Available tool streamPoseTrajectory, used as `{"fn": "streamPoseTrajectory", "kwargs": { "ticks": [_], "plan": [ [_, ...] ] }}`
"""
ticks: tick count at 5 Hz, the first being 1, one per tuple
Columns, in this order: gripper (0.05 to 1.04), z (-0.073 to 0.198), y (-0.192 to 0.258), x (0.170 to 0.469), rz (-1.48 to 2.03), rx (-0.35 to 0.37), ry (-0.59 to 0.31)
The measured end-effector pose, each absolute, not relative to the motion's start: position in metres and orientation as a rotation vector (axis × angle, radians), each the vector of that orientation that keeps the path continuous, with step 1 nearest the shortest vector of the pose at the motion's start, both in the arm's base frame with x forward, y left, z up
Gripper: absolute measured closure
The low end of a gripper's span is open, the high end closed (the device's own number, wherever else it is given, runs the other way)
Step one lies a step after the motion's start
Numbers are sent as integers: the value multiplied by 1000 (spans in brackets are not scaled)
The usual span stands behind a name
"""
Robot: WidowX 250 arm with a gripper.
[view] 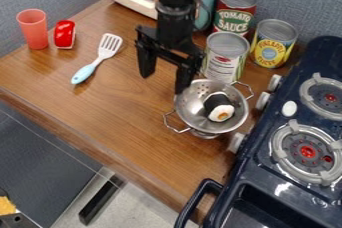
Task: Moved the silver strainer to the right side of the table
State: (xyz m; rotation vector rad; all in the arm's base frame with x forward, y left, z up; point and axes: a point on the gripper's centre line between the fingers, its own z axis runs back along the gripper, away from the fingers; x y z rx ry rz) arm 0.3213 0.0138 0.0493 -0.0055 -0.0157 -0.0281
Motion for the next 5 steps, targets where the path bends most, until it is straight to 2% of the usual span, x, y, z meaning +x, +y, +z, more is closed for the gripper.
{"fn": "streamPoseTrajectory", "kwargs": {
  "ticks": [1, 2, 3, 5],
  "plan": [
    [83, 34, 8, 327, -36, 14, 5],
    [83, 31, 2, 329, -50, 15, 8],
    [170, 29, 3, 328, -60, 15, 23],
    [769, 29, 3, 327, -100, -32, 28]
  ]
}}
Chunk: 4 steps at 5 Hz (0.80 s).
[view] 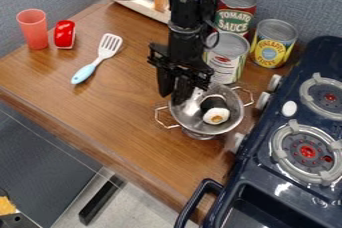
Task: Moved the silver strainer to the right side of the table
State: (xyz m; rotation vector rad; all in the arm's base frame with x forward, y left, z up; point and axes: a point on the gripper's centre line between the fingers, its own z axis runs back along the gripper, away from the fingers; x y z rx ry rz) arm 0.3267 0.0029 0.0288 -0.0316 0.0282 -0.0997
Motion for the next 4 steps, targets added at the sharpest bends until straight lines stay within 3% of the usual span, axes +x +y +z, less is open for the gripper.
{"fn": "streamPoseTrajectory", "kwargs": {
  "ticks": [1, 3, 4],
  "plan": [
    [949, 29, 6, 325, -92, -52, 36],
    [998, 31, 14, 326, -85, -66, 31],
    [1004, 46, 23, 324, -75, -76, 4]
  ]
}}
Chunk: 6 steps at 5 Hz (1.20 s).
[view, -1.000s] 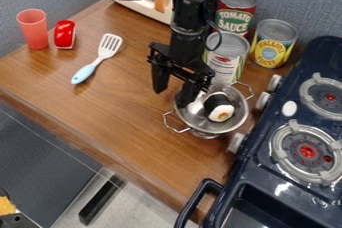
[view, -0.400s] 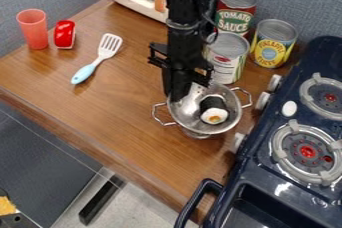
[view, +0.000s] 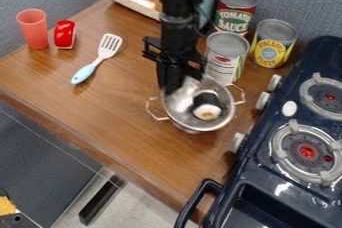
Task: Moved the silver strainer to the right side of the table
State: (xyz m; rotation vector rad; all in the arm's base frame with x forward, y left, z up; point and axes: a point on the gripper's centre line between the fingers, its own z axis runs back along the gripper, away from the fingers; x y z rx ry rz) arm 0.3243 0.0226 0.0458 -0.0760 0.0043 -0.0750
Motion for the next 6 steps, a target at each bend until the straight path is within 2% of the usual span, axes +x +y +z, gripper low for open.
{"fn": "streamPoseTrajectory", "kwargs": {
  "ticks": [1, 2, 4, 5, 6],
  "plan": [
    [1017, 84, 59, 315, 28, -136, -55],
    [1019, 101, 79, 316, 78, -171, -79],
    [1020, 89, 122, 329, 202, -222, -28],
    [1020, 75, 135, 337, 250, -183, 17],
    [1020, 62, 146, 348, 281, -183, 60]
  ]
}}
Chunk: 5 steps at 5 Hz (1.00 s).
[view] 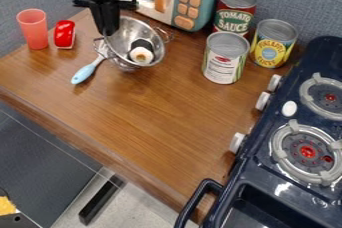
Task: Moved the silver strainer to the right side of the table
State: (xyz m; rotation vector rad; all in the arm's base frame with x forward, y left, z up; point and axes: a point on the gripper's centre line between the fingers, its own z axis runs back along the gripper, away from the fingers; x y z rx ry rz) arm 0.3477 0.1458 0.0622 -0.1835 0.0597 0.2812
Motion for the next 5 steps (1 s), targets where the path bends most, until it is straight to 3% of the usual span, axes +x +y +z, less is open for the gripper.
{"fn": "streamPoseTrajectory", "kwargs": {
  "ticks": [2, 4, 5],
  "plan": [
    [1021, 39, 163, 352, 321, -215, 139],
    [994, 36, 168, 351, 324, -204, 148],
    [806, 32, 174, 349, 323, -167, 148]
  ]
}}
